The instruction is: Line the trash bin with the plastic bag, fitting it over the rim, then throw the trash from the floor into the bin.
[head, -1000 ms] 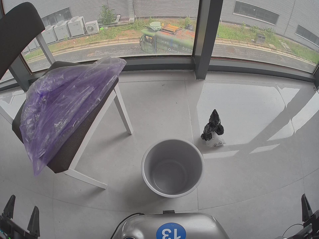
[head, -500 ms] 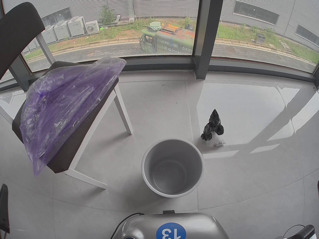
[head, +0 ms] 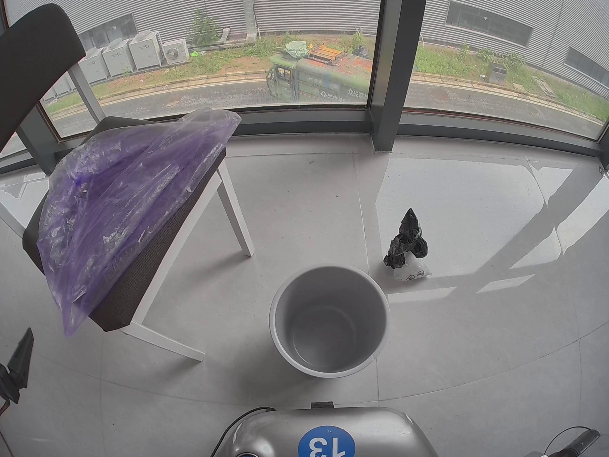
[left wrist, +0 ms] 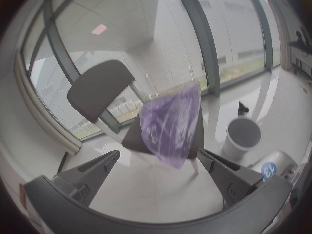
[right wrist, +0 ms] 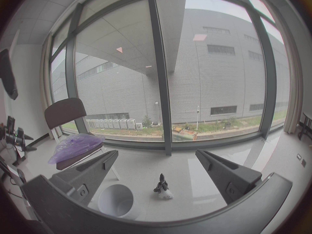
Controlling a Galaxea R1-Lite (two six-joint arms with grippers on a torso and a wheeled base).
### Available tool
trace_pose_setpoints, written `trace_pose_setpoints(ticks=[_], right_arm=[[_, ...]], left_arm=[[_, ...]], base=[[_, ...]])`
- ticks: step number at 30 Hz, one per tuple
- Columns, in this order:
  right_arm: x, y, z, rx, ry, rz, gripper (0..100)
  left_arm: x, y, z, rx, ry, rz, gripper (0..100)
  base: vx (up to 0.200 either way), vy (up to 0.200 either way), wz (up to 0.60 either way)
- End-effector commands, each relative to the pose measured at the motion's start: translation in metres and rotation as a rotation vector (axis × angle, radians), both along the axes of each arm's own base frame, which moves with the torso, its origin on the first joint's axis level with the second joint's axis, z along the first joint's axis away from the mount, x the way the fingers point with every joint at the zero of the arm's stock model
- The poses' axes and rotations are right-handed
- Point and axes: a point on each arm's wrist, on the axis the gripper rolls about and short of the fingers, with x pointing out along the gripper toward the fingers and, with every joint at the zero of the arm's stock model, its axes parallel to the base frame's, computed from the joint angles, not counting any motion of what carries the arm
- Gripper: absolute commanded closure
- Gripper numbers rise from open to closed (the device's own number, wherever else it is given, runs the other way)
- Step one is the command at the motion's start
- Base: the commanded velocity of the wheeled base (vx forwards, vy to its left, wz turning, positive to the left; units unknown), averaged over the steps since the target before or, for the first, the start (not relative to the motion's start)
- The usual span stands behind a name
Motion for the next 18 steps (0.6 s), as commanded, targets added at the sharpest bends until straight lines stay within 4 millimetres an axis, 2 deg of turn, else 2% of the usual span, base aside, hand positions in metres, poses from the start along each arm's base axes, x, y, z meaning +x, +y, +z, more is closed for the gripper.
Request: trace_pose_setpoints(ticks=[1,2,5,14,18], right_arm=[[0.031,0.004,-0.005,0.021,0.102,0.037,0],[0.035,0.005,-0.016,0.018,0.15,0.039,0],[0.035,0.006,-0.022,0.015,0.169,0.051,0],[0.037,0.007,-0.018,0.016,0.156,0.069,0],[0.038,0.007,-0.019,0.016,0.163,0.069,0]], left_arm=[[0.019,0.002,0.0,0.034,0.15,0.038,0],[0.027,0.003,-0.004,0.034,0.237,0.041,0],[0.039,0.004,-0.01,0.037,0.307,0.043,0],[0.06,0.006,-0.024,0.032,0.444,0.041,0],[0.073,0.007,-0.023,0.046,0.456,0.035,0]], base=[[0.0,0.0,0.0],[0.0,0.0,0.0],[0.0,0.0,0.0],[0.0,0.0,0.0],[0.0,0.0,0.0]])
